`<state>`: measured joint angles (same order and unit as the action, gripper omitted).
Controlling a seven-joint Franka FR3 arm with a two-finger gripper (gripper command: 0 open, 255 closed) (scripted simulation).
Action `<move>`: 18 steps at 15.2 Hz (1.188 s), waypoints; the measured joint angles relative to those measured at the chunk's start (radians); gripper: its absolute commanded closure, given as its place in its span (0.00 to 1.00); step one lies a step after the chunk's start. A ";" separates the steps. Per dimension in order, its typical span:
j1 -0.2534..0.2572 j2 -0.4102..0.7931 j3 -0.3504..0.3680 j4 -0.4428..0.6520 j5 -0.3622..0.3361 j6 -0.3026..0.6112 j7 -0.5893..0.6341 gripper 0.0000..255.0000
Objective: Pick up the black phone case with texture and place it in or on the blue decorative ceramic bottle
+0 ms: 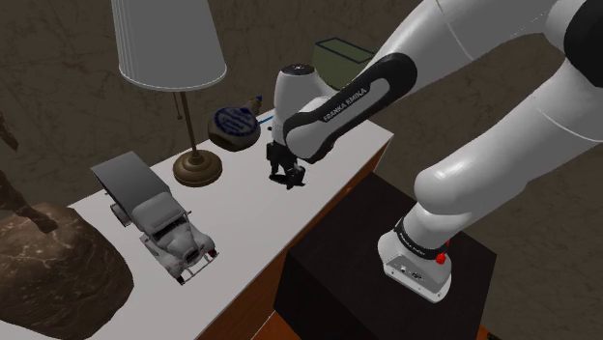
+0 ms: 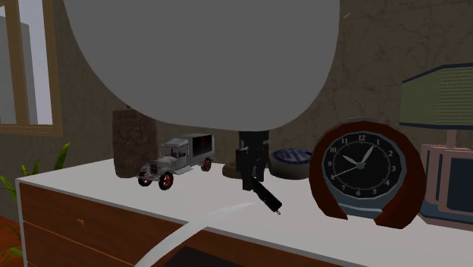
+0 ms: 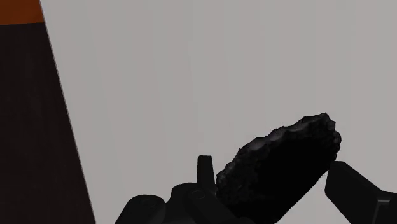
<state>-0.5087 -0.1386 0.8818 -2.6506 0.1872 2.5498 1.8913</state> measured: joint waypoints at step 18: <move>0.096 -0.260 -0.129 0.094 0.152 -0.323 -0.125 1.00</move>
<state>-0.4131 -0.3985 0.7529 -2.5568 0.3389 2.2264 1.7664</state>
